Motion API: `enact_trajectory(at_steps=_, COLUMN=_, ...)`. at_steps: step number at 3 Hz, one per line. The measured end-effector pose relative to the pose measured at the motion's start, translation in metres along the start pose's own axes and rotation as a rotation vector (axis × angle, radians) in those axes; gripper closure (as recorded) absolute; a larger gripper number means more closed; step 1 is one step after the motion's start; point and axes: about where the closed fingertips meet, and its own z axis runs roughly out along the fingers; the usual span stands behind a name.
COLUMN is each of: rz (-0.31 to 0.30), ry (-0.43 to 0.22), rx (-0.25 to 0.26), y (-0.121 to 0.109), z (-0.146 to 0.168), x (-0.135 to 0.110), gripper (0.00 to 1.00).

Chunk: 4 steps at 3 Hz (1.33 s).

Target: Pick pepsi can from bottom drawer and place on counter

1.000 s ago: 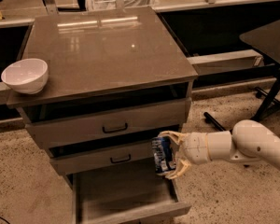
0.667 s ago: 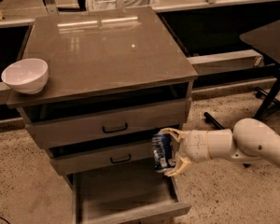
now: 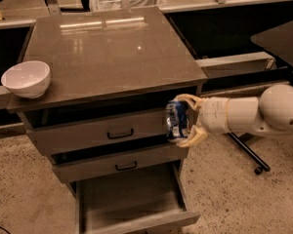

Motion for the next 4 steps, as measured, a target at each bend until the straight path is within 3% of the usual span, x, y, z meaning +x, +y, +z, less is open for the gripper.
enact_trajectory(at_steps=1, rz=0.038, ry=-0.048, rx=0.054, y=-0.056, z=-0.018, x=-0.007, gripper=1.0)
enact_trajectory(at_steps=2, rz=0.117, ry=-0.14, rx=0.122, y=-0.104, z=-0.017, x=-0.012, gripper=1.0)
enact_trajectory(at_steps=3, rz=0.175, ry=-0.197, rx=0.189, y=-0.156, z=0.006, x=-0.018, gripper=1.0)
enact_trajectory(at_steps=4, rz=0.174, ry=-0.198, rx=0.189, y=-0.156, z=0.006, x=-0.019, gripper=1.0)
